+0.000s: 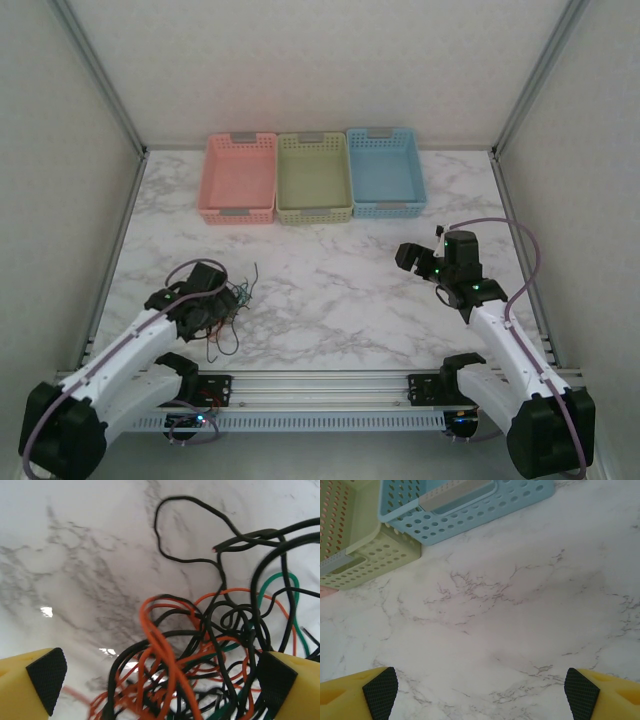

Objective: Untangle the cables

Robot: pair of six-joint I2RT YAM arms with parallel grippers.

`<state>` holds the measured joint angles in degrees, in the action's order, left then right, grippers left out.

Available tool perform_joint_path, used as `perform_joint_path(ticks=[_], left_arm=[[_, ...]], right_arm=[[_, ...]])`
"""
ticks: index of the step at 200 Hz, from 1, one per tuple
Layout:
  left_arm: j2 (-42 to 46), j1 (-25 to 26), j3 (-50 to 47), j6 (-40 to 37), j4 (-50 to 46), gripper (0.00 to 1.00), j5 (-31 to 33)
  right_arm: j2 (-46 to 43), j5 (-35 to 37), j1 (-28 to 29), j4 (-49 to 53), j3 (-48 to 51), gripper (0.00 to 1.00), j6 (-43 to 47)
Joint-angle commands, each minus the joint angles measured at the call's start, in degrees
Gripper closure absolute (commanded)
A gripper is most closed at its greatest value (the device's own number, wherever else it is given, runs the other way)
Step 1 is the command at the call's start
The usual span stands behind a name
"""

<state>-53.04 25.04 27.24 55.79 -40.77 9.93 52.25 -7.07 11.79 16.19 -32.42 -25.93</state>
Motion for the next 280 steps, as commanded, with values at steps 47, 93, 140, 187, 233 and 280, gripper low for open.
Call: perform_joint_path(ticks=[47,93,140,187,233,280], left_arm=[[-21.42,13.38,9.51,0.28,15.41,0.47,-2.44],[-35.30,24.58,23.42,-2.35,20.05,0.90,-4.51],[-46.44,30.90,39.45,-7.00,16.65,1.00,-4.18],[-47.81,30.36,44.79,-13.11,13.66,0.72,-7.90],[-38.47,29.16,40.25,-16.26,11.29,0.20,-8.11],[-27.25,26.70,34.49,-18.21,7.02,0.19,-8.33]], right_arm=[[-0.15,2.41,0.37,1.20,-0.80,0.10,1.18],[-0.05,3.38,0.68,1.31,-0.62,0.10,1.49],[0.20,3.84,0.61,1.48,-0.53,0.10,1.61],[0.24,2.63,0.84,1.60,-0.79,0.10,1.24],[0.72,0.18,1.99,1.44,-1.12,0.10,0.61],[3.53,-7.15,4.81,0.60,-1.59,0.10,-1.37]])
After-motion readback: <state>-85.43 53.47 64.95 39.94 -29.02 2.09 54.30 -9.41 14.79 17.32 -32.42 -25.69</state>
